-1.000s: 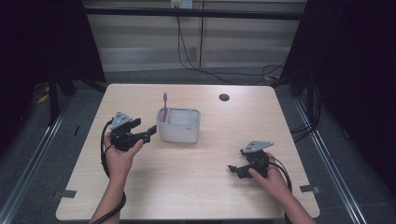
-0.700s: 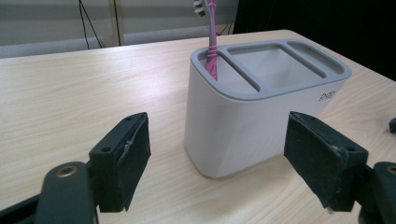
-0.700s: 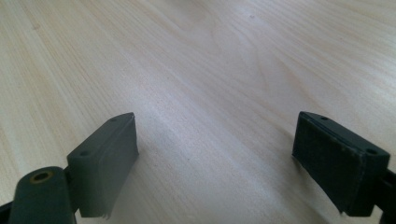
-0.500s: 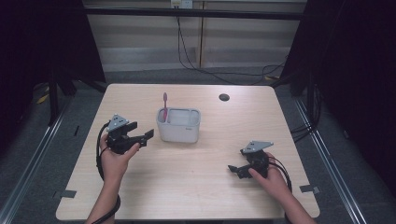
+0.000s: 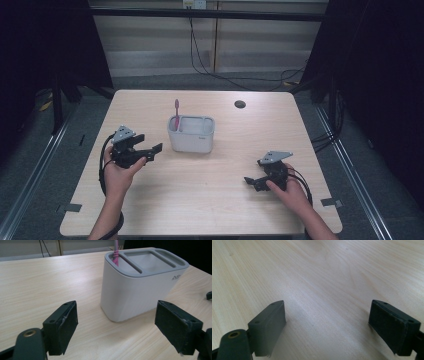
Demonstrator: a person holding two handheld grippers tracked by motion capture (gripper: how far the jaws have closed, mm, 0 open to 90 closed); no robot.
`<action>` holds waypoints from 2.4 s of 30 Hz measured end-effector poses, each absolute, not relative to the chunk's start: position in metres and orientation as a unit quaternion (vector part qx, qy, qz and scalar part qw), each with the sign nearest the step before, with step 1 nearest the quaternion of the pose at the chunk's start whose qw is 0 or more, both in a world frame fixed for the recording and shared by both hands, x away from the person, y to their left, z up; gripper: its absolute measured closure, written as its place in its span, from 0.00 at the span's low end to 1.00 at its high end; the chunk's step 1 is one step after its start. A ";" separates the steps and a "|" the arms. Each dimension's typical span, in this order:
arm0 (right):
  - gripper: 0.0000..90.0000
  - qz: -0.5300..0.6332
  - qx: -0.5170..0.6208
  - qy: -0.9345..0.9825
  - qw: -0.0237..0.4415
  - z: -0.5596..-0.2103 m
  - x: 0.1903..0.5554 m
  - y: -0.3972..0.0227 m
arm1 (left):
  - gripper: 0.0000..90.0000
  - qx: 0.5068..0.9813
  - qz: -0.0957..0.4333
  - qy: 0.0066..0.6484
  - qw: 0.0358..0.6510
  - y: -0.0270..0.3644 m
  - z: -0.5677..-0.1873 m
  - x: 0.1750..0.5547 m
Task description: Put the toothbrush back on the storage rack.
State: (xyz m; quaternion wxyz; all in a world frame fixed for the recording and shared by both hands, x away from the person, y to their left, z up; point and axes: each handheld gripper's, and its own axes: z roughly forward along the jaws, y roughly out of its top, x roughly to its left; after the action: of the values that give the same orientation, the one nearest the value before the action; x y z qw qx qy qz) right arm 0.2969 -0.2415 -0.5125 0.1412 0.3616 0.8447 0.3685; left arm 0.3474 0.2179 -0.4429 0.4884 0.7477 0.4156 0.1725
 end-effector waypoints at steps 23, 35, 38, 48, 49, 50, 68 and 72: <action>0.15 0.369 0.362 0.845 0.141 -0.512 0.297 -0.241 | 0.18 0.756 0.170 0.423 0.470 0.237 -0.451 0.341; 0.15 0.368 0.362 0.845 0.141 -0.513 0.297 -0.241 | 0.17 0.763 0.165 0.426 0.459 0.246 -0.457 0.334; 0.15 0.369 0.362 0.845 0.141 -0.513 0.297 -0.241 | 0.17 0.769 0.163 0.422 0.452 0.248 -0.458 0.332; 0.15 0.368 0.362 0.845 0.141 -0.512 0.297 -0.241 | 0.17 0.785 0.162 0.410 0.435 0.253 -0.463 0.328; 0.15 0.369 0.362 0.845 0.141 -0.512 0.297 -0.241 | 0.17 0.787 0.161 0.409 0.432 0.254 -0.464 0.328; 0.15 0.368 0.362 0.845 0.141 -0.512 0.297 -0.241 | 0.17 0.787 0.162 0.409 0.432 0.254 -0.465 0.328; 0.15 0.369 0.362 0.845 0.141 -0.513 0.297 -0.241 | 0.18 0.798 0.150 0.416 0.409 0.266 -0.484 0.325; 0.15 0.369 0.362 0.845 0.141 -0.512 0.297 -0.241 | 0.18 0.802 0.152 0.414 0.403 0.266 -0.486 0.325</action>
State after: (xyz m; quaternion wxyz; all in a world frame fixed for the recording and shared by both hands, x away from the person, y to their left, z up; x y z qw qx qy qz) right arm 0.2969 -0.2415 -0.5125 0.1411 0.3617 0.8447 0.3685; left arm 0.3247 0.2663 -0.4862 0.4028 0.8021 0.4141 0.1515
